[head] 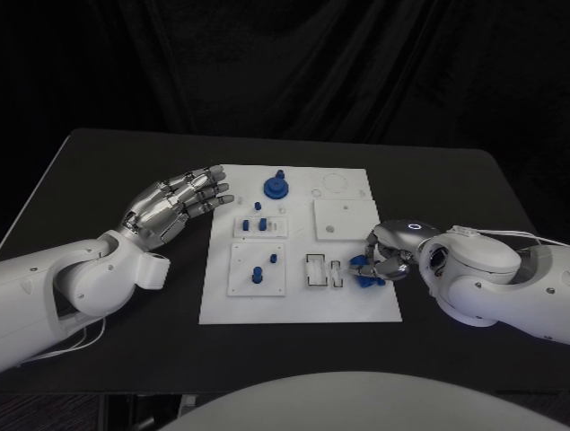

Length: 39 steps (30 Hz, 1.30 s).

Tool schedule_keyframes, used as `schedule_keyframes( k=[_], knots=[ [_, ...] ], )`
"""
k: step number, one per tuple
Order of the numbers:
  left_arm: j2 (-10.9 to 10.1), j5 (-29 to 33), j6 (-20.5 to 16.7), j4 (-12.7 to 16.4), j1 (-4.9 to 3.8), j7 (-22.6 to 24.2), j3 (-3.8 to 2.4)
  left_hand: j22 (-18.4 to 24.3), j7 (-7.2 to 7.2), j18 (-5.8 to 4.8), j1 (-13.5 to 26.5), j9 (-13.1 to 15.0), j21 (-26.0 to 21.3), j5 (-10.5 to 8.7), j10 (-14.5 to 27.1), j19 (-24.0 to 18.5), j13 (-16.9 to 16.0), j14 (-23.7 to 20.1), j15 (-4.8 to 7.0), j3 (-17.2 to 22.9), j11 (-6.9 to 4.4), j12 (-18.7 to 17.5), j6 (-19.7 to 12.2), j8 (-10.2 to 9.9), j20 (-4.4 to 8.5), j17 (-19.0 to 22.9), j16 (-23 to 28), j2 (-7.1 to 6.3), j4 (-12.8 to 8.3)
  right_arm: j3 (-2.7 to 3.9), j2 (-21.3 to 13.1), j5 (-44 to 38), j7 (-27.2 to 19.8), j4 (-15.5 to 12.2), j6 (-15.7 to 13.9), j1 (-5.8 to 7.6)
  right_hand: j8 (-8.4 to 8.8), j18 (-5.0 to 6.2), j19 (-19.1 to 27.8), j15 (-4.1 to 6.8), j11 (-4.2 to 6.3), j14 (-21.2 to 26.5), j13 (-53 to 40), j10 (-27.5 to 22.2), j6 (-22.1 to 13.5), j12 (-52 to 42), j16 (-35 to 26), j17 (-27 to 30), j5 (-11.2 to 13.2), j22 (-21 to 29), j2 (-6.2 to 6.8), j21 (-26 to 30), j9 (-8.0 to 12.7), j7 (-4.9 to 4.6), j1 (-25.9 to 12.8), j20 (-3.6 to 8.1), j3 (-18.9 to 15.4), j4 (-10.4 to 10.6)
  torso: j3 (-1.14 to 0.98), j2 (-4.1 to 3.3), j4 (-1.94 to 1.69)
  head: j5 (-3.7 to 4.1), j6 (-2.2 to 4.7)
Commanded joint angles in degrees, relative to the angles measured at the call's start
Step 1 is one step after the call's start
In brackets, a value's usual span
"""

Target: Assemble the parts on the task board

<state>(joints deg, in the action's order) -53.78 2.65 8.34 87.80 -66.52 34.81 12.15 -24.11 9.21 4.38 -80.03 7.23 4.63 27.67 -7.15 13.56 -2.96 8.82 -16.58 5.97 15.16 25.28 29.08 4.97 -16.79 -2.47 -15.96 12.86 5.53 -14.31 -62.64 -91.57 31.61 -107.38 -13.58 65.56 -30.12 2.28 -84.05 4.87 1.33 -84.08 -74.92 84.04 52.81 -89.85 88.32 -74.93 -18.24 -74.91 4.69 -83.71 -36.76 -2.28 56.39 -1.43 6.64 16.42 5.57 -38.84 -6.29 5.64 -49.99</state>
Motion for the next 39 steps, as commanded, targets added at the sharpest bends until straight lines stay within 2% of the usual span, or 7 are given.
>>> schedule_keyframes(
  k=[1, 16, 18, 20, 23, 30, 39],
  knots=[
    [0.1, 0.1, 1.0, 0.2, 0.17, -0.1, -0.04, 0.1, 1.31, -0.43, 0.6, 0.0, -0.3, 0.17, -0.2, 0.0, 0.0, -0.4, -0.15, 0.3, 0.37, 0.2, 0.2, 0.3, 0.01, -0.1, -0.2, 0.12, 0.1, 0.01, 0.3, -0.1, 1.9, 0.3, 1.8, -0.49, 0.25, -0.71, -3.7, 0.34, 0.35, -5.3, -15.1, 6.0, -0.3, -0.2, -0.2, -12.1, 0.5, -13.0, 0.08, -0.3, -0.1, -0.04, 0.8, 0.33, -0.2, -0.1, 0.03, 0.00, -0.08, -0.01, -0.01],
    [0.0, 0.1, 1.1, 0.4, 0.63, -0.7, -0.05, 0.2, 1.44, -0.45, 0.7, 0.0, -0.3, 0.10, -0.1, 0.0, 0.0, -0.4, -0.17, 0.6, 0.51, 0.2, 0.2, 0.3, 0.01, -0.1, -0.3, 0.04, 0.2, 0.02, 2.7, 0.0, 0.8, 2.3, 1.6, -1.43, 0.35, -0.62, -3.6, 0.37, 0.39, -5.2, -15.1, 6.0, -0.2, -0.2, -0.6, -11.5, 1.6, -12.9, -0.17, 0.0, -0.8, 0.01, 3.3, 0.37, -0.1, -0.7, 0.06, 0.00, -0.11, -0.24, -0.01],
    [-0.1, 0.1, 1.1, 0.4, 0.70, -0.7, -0.05, 0.2, 1.44, -0.45, 0.7, 0.0, -0.3, 0.10, -0.1, 0.0, 0.0, -0.4, -0.17, 0.6, 0.51, 0.2, 0.2, 0.3, 0.01, -0.1, -0.3, 0.04, 0.2, 0.02, 2.9, 0.3, 0.3, 2.5, 1.0, -1.49, 0.37, -0.64, -3.6, 0.46, 0.45, -5.2, -15.1, 6.0, -0.2, -0.2, -0.6, -11.5, -2.3, -12.9, -0.49, -0.1, -1.0, 0.08, 4.9, 0.44, 0.5, -1.4, 0.05, -0.01, -0.09, -0.29, -0.01],
    [-0.1, 0.1, 1.0, 0.4, 0.78, -0.8, -0.05, 0.2, 1.47, -0.45, 0.8, 0.0, -0.3, 0.07, -0.1, 0.0, 0.0, -0.4, -0.17, 0.7, 0.54, 0.3, 0.1, 0.3, 0.01, -0.1, -0.3, 0.01, 0.3, 0.02, 2.9, 0.9, -0.3, 2.5, 0.2, -1.52, 0.31, -0.67, -3.6, 0.76, 0.83, -5.2, -15.1, 6.0, 0.1, -0.2, -0.4, -11.7, -11.8, -13.0, -0.67, -0.3, -1.5, 0.49, 8.0, 0.68, 2.1, -2.9, 0.04, -0.01, -0.08, -0.36, -0.01],
    [-0.2, 0.1, 1.0, 0.5, 0.88, -0.8, -0.05, 0.2, 1.47, -0.45, 0.8, 0.0, -0.3, 0.07, -0.1, 0.0, 0.0, -0.4, -0.17, 0.7, 0.54, 0.3, 0.1, 0.3, 0.01, -0.1, -0.3, 0.01, 0.3, 0.03, 2.8, 1.6, -1.3, 2.2, -1.9, -1.55, 0.03, -0.74, -3.7, 1.09, 1.23, -5.2, -15.1, 6.0, 0.5, -0.2, -0.4, -11.7, -20.0, -13.1, -0.47, -0.5, -2.4, 0.92, 9.3, 0.99, 3.9, -3.6, 0.06, -0.01, -0.10, -0.40, -0.01],
    [-0.5, 0.1, 0.9, 0.7, 1.02, -0.9, -0.05, 0.1, 1.48, -0.46, 0.8, 0.0, -0.3, 0.06, -0.2, 0.0, -0.1, -0.3, -0.18, 0.7, 0.57, 0.4, 0.2, 0.3, 0.00, -0.1, -0.5, -0.01, 0.3, 0.05, 1.5, 4.6, -4.3, 0.1, -9.2, -1.56, -0.37, -0.66, -3.6, 1.40, 1.59, -5.1, -15.1, 6.0, 0.9, -0.2, -0.7, -11.1, -26.2, -13.0, 0.51, -0.3, -3.5, 1.29, 10.0, 1.31, 6.0, -4.3, 0.05, -0.02, -0.09, -0.62, -0.01],
    [-0.4, 0.1, 0.8, 0.7, 1.11, -1.0, -0.05, 0.1, 1.49, -0.45, 0.8, 0.0, -0.3, 0.06, -0.2, 0.1, -0.1, -0.3, -0.19, 0.8, 0.60, 0.4, 0.3, 0.3, 0.00, -0.1, -0.5, -0.03, 0.3, 0.22, 0.1, 20.3, -10.2, -3.1, -17.3, -0.96, -0.32, -0.38, -3.2, 1.39, 1.52, -5.0, -15.1, 6.0, 0.6, -0.2, -1.2, -10.3, -28.1, -12.6, 0.62, 0.8, -4.2, 1.13, 8.9, 1.35, 7.3, -3.7, 0.03, -0.03, -0.09, -0.50, -0.01]
  ],
)
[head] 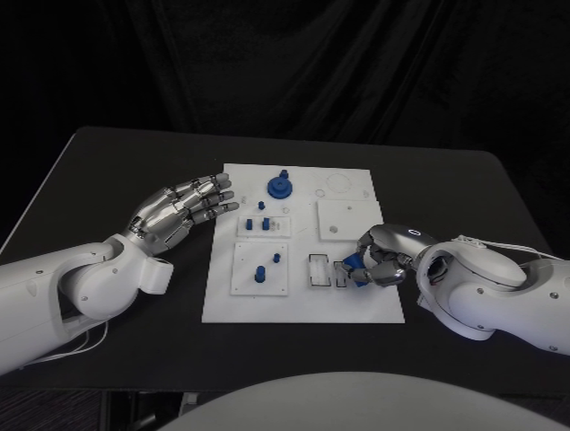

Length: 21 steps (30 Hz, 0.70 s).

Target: Assemble the parts on the task board

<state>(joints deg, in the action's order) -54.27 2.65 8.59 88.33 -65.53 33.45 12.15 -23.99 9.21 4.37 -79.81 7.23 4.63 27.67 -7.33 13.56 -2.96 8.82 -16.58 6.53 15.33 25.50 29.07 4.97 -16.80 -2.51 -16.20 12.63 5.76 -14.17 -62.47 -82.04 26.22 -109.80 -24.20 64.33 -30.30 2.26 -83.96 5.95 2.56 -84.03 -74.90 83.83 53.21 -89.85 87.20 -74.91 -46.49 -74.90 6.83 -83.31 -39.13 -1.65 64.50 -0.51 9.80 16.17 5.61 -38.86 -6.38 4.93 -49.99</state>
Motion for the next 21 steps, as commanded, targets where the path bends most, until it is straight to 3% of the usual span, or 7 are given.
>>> schedule_keyframes(
  k=[1, 4, 9, 15, 21],
  knots=[
    [0.1, 0.1, 0.5, 0.1, 0.12, 0.3, -0.05, -0.1, 1.48, -0.45, 0.6, 0.0, -0.3, 0.06, 0.0, 0.1, -0.1, -0.3, -0.19, 0.2, 0.43, 0.2, 0.3, 0.3, 0.00, -0.1, -0.3, 0.20, 0.0, 0.08, -0.1, 12.6, -5.3, -0.8, -6.9, 0.35, -0.15, -0.34, -3.3, 0.30, 0.28, -5.0, -15.1, 6.2, 0.2, -0.2, -0.2, -10.2, 0.5, -12.6, -1.56, 0.5, -2.0, 0.50, 0.6, 0.43, 4.2, -3.3, -0.01, -0.02, 0.00, 0.26, -0.01],
    [0.2, 0.1, 0.5, 0.1, 0.14, 0.3, -0.05, -0.1, 1.49, -0.45, 0.6, 0.0, -0.3, 0.04, 0.0, 0.1, -0.1, -0.3, -0.19, 0.3, 0.47, 0.2, 0.4, 0.4, 0.01, -0.1, -0.3, 0.16, 0.1, 0.09, 0.2, 17.4, -6.2, -0.9, -6.2, 0.49, -0.12, -0.21, -3.1, 0.22, 0.17, -4.9, -15.1, 6.2, -0.3, -0.2, -0.5, -9.6, 3.0, -12.4, -1.78, 1.0, -2.4, 0.38, -0.3, 0.37, 4.3, -2.9, -0.03, -0.02, -0.04, 0.37, -0.01],
    [0.0, 0.1, 0.4, 0.3, 0.15, 0.3, -0.05, -0.1, 1.50, -0.45, 0.6, 0.0, -0.3, 0.04, -0.1, 0.1, -0.1, -0.3, -0.19, 0.4, 0.49, 0.3, 0.5, 0.4, 0.01, -0.1, -0.4, 0.13, 0.1, 0.05, 1.2, 22.1, -6.6, 0.0, -3.6, 0.58, 0.33, 0.00, -2.7, -0.06, -0.18, -4.7, -15.1, 6.2, -1.0, -0.2, -1.1, -8.7, 5.1, -12.1, -1.76, 1.8, -2.6, -0.02, -2.4, 0.16, 3.7, -1.4, 0.03, 0.04, -0.07, 0.23, -0.01],
    [-0.1, 0.1, 0.4, 0.4, 0.15, 0.2, -0.05, -0.1, 1.51, -0.45, 0.7, 0.0, -0.3, 0.03, -0.1, 0.1, -0.1, -0.2, -0.19, 0.5, 0.54, 0.4, 0.5, 0.4, 0.01, -0.1, -0.5, 0.05, 0.1, 0.03, 2.5, 22.9, -6.4, 1.3, -2.6, 0.60, 1.03, 0.30, -2.3, -0.51, -0.69, -4.6, -15.1, 6.2, -1.6, -0.2, -1.6, -7.8, 17.0, -11.6, -2.88, 3.1, -2.8, -0.55, -5.6, -0.30, 1.7, 0.3, 0.08, 0.00, -0.06, 0.15, -0.01],
    [0.0, 0.1, 0.5, 0.3, 0.16, 0.1, -0.05, 0.0, 1.52, -0.45, 0.7, 0.0, -0.3, 0.03, -0.1, 0.1, -0.1, -0.2, -0.19, 0.6, 0.56, 0.4, 0.5, 0.4, 0.01, -0.1, -0.5, 0.02, 0.1, 0.03, 3.8, 22.5, -6.6, 2.2, -3.0, 0.59, 1.24, 0.37, -2.2, -0.56, -0.75, -4.5, -15.1, 6.2, -1.5, -0.2, -1.7, -7.6, 20.0, -11.5, -3.63, 3.4, -2.9, -0.60, -6.7, -0.39, 0.8, 0.3, 0.08, 0.01, 0.01, 0.26, -0.01]
  ],
)
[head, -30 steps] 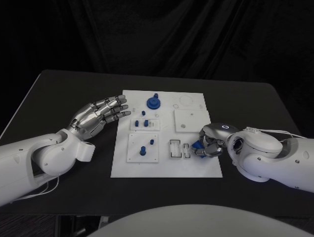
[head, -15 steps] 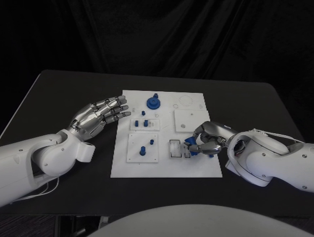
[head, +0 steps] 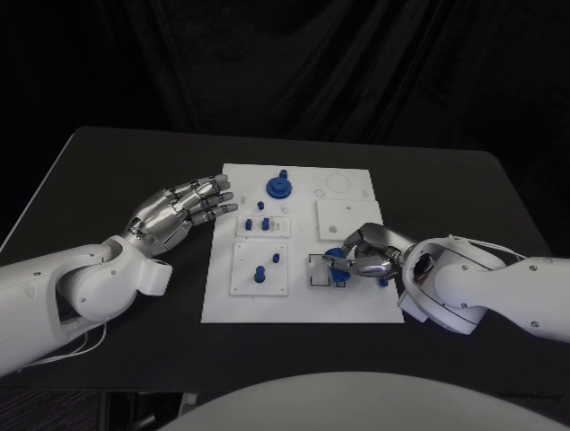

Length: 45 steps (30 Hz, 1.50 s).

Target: Assemble the parts on the task board

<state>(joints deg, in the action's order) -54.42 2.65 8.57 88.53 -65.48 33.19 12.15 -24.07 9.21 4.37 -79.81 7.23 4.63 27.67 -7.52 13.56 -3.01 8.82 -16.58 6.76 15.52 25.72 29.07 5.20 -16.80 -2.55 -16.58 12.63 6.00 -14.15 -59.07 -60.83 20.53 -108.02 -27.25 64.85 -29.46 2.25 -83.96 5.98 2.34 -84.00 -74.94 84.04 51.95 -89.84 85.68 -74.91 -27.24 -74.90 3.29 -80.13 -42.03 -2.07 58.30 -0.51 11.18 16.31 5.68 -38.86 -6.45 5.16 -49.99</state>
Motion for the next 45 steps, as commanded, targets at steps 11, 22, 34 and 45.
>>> schedule_keyframes(
  k=[11, 22, 34, 45],
  knots=[
    [0.3, 0.1, 0.7, -0.1, 0.13, 0.2, -0.05, 0.0, 1.52, -0.45, 0.7, 0.0, -0.3, 0.03, 0.0, 0.1, 0.0, -0.2, -0.19, 0.3, 0.37, 0.2, 0.5, 0.2, 0.01, -0.1, -0.1, 0.02, -0.1, 0.02, 2.1, 0.2, 0.0, 1.8, 0.9, 0.06, 0.85, 0.52, -2.1, -0.69, -0.64, -4.5, -15.1, 6.0, -0.5, -0.2, -0.5, -7.1, 6.5, -11.3, -1.08, 0.9, -0.1, -0.31, -4.6, -0.48, -3.7, 0.4, -0.06, 0.01, 0.04, -0.17, -0.01],
    [0.3, 0.1, 0.8, -0.3, 0.25, 0.1, -0.05, 0.1, 1.55, -0.46, 0.8, 0.0, -0.3, 0.01, 0.0, 0.1, 0.0, -0.3, -0.20, 0.5, 0.40, 0.2, 0.5, 0.2, 0.01, -0.1, -0.1, -0.01, -0.1, 0.01, 2.6, -1.4, 1.4, 2.3, 2.1, 0.03, 1.20, 0.67, -1.9, -0.80, -0.77, -4.4, -15.1, 6.0, -0.6, -0.2, -0.6, -6.8, 14.6, -11.2, -2.38, 1.7, -0.4, -0.43, -8.4, -0.59, -9.1, 0.3, -0.05, -0.01, 0.05, -0.18, -0.01],
    [0.3, 0.1, 0.8, -0.5, 0.40, 0.0, -0.05, 0.1, 1.55, -0.46, 0.8, 0.0, -0.3, 0.01, 0.0, 0.1, 0.0, -0.3, -0.20, 0.5, 0.40, 0.2, 0.5, 0.2, 0.01, -0.1, -0.1, -0.01, -0.1, 0.00, 1.8, -2.2, -0.6, 2.1, 0.0, 0.01, 0.51, 0.64, -2.1, -0.61, -0.55, -4.4, -15.1, 6.0, -0.2, -0.2, -0.5, -6.8, 12.8, -11.2, -3.37, 1.6, -1.0, -0.16, -6.3, -0.42, -11.1, -0.2, -0.07, 0.03, 0.13, -0.52, -0.01],
    [0.0, 0.1, 0.7, -0.3, 0.51, 0.1, -0.05, 0.0, 1.57, -0.46, 0.8, 0.0, -0.3, 0.02, 0.0, 0.1, 0.0, -0.3, -0.20, 0.6, 0.42, 0.3, 0.6, 0.2, 0.01, -0.1, -0.2, -0.04, 0.0, -0.11, -1.3, -16.4, -9.6, -0.1, -12.7, -0.09, 1.18, 0.51, -2.1, -1.26, -1.42, -4.5, -15.1, 6.0, -4.9, -0.2, -0.1, -7.2, 3.2, -11.4, -1.34, 1.4, -0.9, -1.28, 8.3, -0.87, -10.3, -6.0, -0.08, 0.03, 0.11, -0.90, -0.01]
  ],
)
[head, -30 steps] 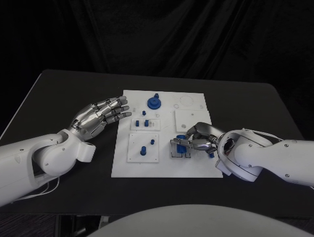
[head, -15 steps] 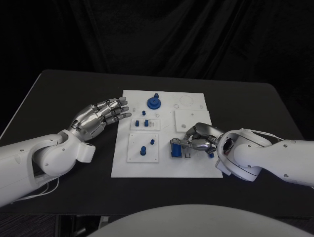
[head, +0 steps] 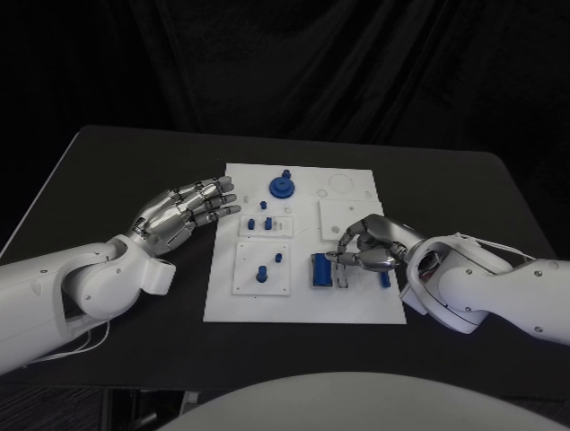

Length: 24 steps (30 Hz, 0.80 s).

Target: Assemble the parts on the task board

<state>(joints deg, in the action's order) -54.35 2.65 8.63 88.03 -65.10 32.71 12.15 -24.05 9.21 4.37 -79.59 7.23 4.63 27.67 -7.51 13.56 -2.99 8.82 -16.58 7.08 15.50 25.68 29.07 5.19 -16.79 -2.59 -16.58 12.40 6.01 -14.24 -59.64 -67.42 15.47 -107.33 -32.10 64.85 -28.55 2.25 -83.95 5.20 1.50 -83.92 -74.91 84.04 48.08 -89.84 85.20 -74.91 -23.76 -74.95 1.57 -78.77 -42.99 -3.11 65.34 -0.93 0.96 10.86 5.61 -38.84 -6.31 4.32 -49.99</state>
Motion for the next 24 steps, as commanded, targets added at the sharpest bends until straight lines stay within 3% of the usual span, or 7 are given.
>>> schedule_keyframes(
  k=[1, 4, 5, 8, 11, 18, 24],
  knots=[
    [-0.1, 0.1, 0.6, 0.2, 0.14, 0.6, -0.05, 0.0, 1.57, -0.46, 0.6, 0.0, -0.3, 0.02, 0.0, 0.1, -0.1, -0.3, -0.20, 0.3, 0.43, 0.3, 0.6, 0.2, 0.01, 0.0, -0.2, 0.18, -0.1, -0.03, -1.2, -11.9, -4.3, -1.2, -8.4, -0.14, 0.17, 0.53, -2.1, -0.71, -0.91, -4.5, -15.1, 6.0, -1.9, -0.2, 0.2, -7.0, 0.1, -11.3, 0.62, 0.2, 0.1, -0.58, 2.0, -0.65, -0.3, -0.8, -0.01, 0.02, -0.04, -0.09, -0.01],
    [-0.2, 0.1, 0.5, 0.2, 0.15, 0.6, -0.05, 0.0, 1.57, -0.46, 0.6, 0.0, -0.2, 0.04, 0.0, 0.2, -0.1, -0.2, -0.20, 0.4, 0.45, 0.3, 0.6, 0.2, 0.01, -0.1, -0.3, 0.16, -0.1, -0.06, -2.2, -17.0, -3.0, -2.1, -8.4, -0.30, -0.53, 0.69, -1.7, -1.31, -1.63, -4.3, -15.1, 6.0, -4.9, -0.2, -0.3, -6.2, 2.3, -11.0, 1.14, 1.0, -0.4, -1.36, 3.5, -1.16, -1.0, -1.3, -0.02, 0.02, -0.05, -0.22, -0.01],
    [-0.3, 0.1, 0.5, 0.2, 0.16, 0.6, -0.05, 0.0, 1.57, -0.46, 0.6, 0.0, -0.2, 0.04, 0.0, 0.2, -0.1, -0.2, -0.20, 0.4, 0.45, 0.3, 0.6, 0.2, 0.01, -0.1, -0.3, 0.16, -0.1, -0.06, -2.4, -18.1, -2.6, -2.3, -8.1, -0.35, -1.65, 0.95, -1.0, -2.02, -2.72, -3.8, -15.1, 6.0, -9.2, -0.2, -1.0, -5.1, 3.8, -10.6, 0.86, 2.4, -1.2, -2.26, 5.0, -1.76, -1.4, -1.6, -0.01, 0.03, -0.04, -0.30, -0.01],
    [-0.3, 0.1, 0.5, 0.2, 0.17, 0.6, -0.05, 0.0, 1.57, -0.46, 0.6, 0.0, -0.2, 0.04, 0.0, 0.2, -0.1, -0.2, -0.20, 0.4, 0.45, 0.3, 0.6, 0.2, 0.01, -0.1, -0.3, 0.16, -0.1, -0.07, -2.7, -20.9, -1.6, -2.7, -6.8, -0.56, -2.16, 1.36, -0.2, -2.44, -2.75, -3.3, -15.1, 6.0, -16.9, -0.2, -1.8, -3.7, 3.1, -10.1, 1.13, 4.1, -1.6, -3.28, 8.2, -2.26, -1.5, -2.9, -0.01, 0.04, -0.05, -0.32, -0.01],
    [-0.2, 0.1, 0.5, 0.2, 0.19, 0.6, -0.05, 0.0, 1.57, -0.46, 0.6, 0.0, -0.2, 0.04, 0.0, 0.2, -0.1, -0.2, -0.20, 0.4, 0.45, 0.3, 0.6, 0.2, 0.01, -0.1, -0.3, 0.16, -0.1, -0.08, -2.7, -22.6, -1.3, -2.7, -5.3, -0.97, -3.09, 1.71, 0.7, -2.56, -2.83, -2.6, -11.1, 1.4, -23.4, 2.1, -2.7, -2.2, 3.6, -9.6, 0.95, 5.9, -0.8, -3.81, 10.7, -2.47, -1.9, -3.2, 0.01, 0.00, -0.04, -0.35, -0.01],
    [-0.2, 0.1, 0.5, 0.3, 0.20, 0.5, -0.05, 0.0, 1.58, -0.45, 0.6, 0.0, -0.2, 0.12, -0.1, 0.2, -0.1, -0.2, -0.21, 0.6, 0.48, 0.4, 0.6, 0.2, 0.01, -0.1, -0.4, 0.11, -0.1, -0.08, -1.7, -23.9, -2.1, -1.9, -3.3, -2.78, -2.20, 1.83, 1.1, -2.61, -2.88, -2.1, -6.2, -4.0, -32.4, 5.2, -3.3, -1.2, 4.0, -9.5, 0.81, 6.7, 3.7, -3.97, 14.6, -2.57, -2.0, -3.4, 0.04, 0.01, -0.02, -0.34, -0.01],
    [-0.3, 0.1, 0.6, 0.3, 0.21, 0.4, -0.05, 0.0, 1.58, -0.45, 0.6, 0.0, -0.2, 0.13, -0.1, 0.2, -0.1, -0.2, -0.21, 0.6, 0.48, 0.4, 0.7, 0.3, 0.01, -0.1, -0.4, 0.11, -0.1, -0.07, -0.9, -25.6, 0.0, -1.6, -2.9, -4.62, -3.72, 1.83, 0.9, -2.75, -3.08, -2.2, -6.6, -3.4, -34.2, 4.8, -3.3, -1.1, 5.9, -9.5, 1.78, 6.7, 5.3, -4.17, 14.4, -2.67, -3.1, -1.9, 0.05, 0.01, -0.09, -0.52, -0.01]
  ],
)
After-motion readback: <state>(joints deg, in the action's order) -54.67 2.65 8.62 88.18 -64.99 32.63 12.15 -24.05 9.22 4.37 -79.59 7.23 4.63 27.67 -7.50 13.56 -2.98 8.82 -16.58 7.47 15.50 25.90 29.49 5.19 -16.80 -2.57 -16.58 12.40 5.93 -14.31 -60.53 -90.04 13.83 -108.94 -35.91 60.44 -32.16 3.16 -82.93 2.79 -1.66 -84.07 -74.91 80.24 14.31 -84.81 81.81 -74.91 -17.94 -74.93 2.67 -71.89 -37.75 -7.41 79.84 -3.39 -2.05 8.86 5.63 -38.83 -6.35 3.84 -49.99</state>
